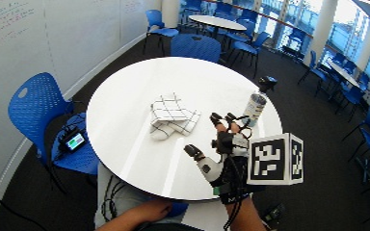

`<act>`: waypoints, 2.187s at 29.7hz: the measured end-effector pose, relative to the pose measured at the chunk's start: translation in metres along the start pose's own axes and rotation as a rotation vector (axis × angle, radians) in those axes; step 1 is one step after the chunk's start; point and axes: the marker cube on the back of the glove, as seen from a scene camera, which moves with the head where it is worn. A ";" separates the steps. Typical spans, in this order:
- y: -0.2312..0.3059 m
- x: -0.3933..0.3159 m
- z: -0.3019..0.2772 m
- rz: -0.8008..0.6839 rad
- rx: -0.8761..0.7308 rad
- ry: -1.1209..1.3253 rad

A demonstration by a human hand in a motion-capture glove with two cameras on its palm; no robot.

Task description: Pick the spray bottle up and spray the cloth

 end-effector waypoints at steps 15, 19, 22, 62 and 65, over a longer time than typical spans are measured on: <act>0.001 -0.001 0.001 0.001 -0.006 -0.005; 0.000 -0.002 0.002 0.002 -0.005 -0.012; -0.002 -0.004 0.004 -0.003 -0.004 -0.005; -0.126 0.099 0.053 0.282 0.023 -0.119; -0.133 0.114 0.054 0.335 0.059 -0.128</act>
